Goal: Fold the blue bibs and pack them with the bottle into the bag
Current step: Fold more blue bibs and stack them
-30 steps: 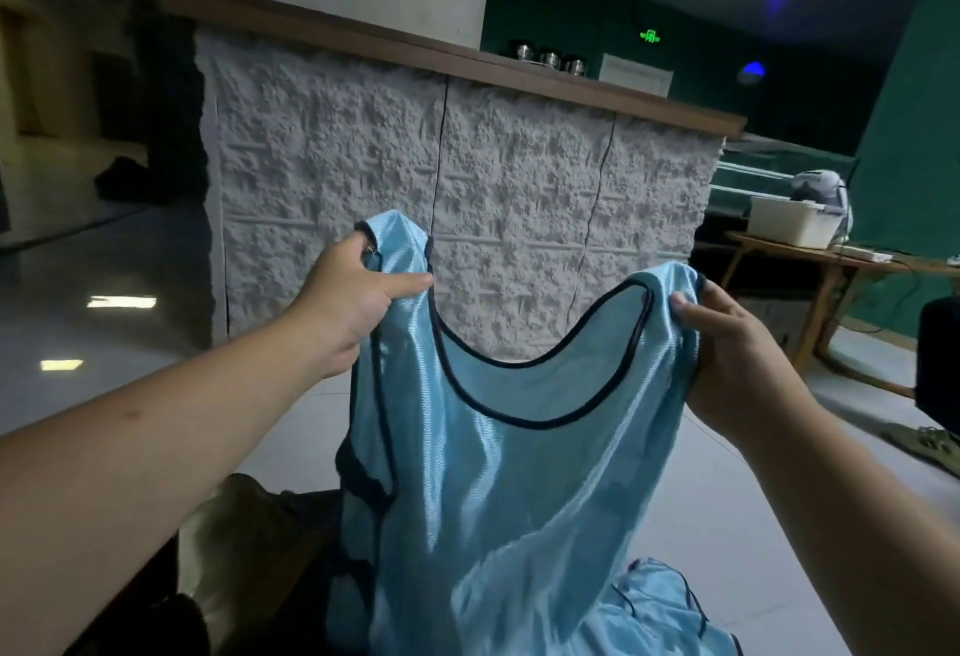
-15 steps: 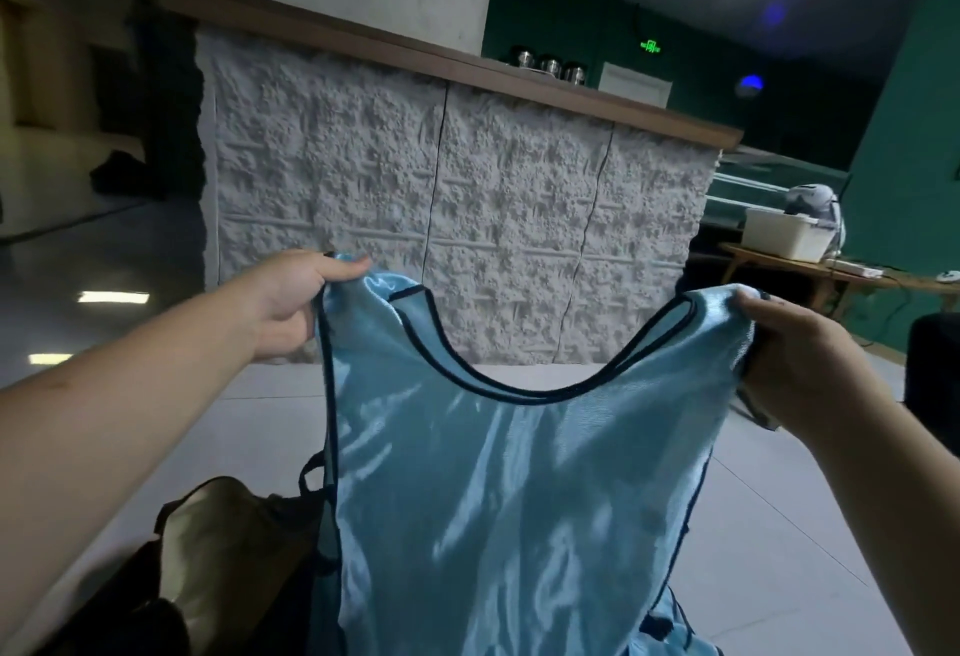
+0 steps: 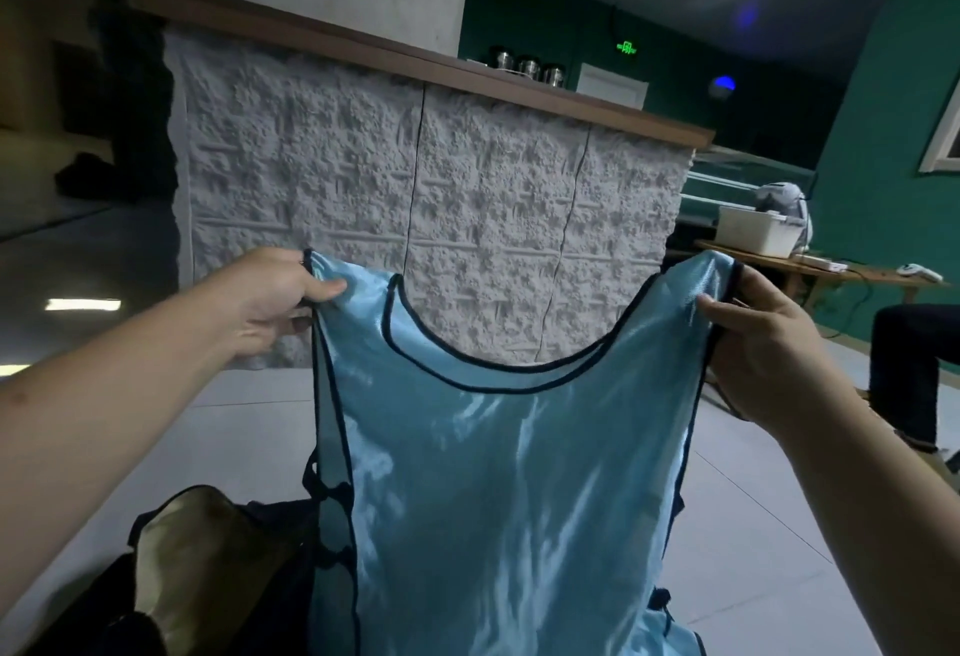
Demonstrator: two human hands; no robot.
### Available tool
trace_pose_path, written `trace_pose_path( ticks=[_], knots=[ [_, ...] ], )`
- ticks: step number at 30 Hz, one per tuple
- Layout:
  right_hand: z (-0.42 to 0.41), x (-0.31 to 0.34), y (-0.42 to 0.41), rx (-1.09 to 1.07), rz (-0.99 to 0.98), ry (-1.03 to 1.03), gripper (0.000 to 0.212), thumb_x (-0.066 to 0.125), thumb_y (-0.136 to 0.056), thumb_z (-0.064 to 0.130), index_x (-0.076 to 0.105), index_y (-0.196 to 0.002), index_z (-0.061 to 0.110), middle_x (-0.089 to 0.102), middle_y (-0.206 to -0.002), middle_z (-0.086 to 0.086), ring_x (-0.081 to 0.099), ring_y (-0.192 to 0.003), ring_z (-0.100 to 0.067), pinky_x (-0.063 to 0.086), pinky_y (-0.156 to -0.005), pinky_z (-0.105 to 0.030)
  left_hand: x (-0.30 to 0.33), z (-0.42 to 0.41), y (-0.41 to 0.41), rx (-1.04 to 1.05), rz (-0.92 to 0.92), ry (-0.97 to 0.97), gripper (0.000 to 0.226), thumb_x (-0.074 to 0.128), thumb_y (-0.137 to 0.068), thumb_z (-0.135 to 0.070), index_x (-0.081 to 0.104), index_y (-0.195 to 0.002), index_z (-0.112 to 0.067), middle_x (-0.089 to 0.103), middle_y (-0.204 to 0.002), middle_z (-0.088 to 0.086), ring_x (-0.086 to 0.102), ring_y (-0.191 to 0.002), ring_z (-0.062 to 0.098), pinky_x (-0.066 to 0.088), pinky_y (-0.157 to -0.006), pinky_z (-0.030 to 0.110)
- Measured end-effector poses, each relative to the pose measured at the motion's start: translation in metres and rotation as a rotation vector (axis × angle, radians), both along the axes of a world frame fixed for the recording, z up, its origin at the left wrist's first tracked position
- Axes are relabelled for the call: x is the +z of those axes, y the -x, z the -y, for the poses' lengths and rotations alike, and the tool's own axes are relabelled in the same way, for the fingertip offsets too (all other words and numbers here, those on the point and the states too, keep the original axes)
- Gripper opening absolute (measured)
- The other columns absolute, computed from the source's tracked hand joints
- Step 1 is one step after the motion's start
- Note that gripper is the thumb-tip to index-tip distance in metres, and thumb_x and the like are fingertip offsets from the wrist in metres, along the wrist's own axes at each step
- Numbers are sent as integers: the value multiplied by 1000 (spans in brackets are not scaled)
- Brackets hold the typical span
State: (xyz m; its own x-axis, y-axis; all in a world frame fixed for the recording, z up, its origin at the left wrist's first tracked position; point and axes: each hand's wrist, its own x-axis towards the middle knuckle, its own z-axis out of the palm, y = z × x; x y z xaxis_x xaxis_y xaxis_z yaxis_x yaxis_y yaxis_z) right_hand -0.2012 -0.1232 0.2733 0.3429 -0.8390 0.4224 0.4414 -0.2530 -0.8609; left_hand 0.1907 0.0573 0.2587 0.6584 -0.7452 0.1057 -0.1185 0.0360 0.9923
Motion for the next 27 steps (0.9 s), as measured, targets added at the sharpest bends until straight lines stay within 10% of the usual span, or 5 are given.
trace_pose_path(
  ticks=[16,27],
  knots=[
    [-26,14,-3,207,-68,17,45,56,-89,8,66,-129,29,68,-108,-5,67,-88,-23,59,-78,-39,23,-15,33,-366,-192,520,31,54,-90,11,70,-106,-10,76,-97,12,75,-86,25,63,-76,35],
    [-54,-6,-48,493,-34,-47,72,69,-69,-3,59,-137,18,70,-102,-13,70,-73,-26,60,-71,-37,11,-11,93,-746,-345,413,66,49,-68,19,71,-116,-20,72,-92,17,72,-68,26,63,-59,37]
  ],
)
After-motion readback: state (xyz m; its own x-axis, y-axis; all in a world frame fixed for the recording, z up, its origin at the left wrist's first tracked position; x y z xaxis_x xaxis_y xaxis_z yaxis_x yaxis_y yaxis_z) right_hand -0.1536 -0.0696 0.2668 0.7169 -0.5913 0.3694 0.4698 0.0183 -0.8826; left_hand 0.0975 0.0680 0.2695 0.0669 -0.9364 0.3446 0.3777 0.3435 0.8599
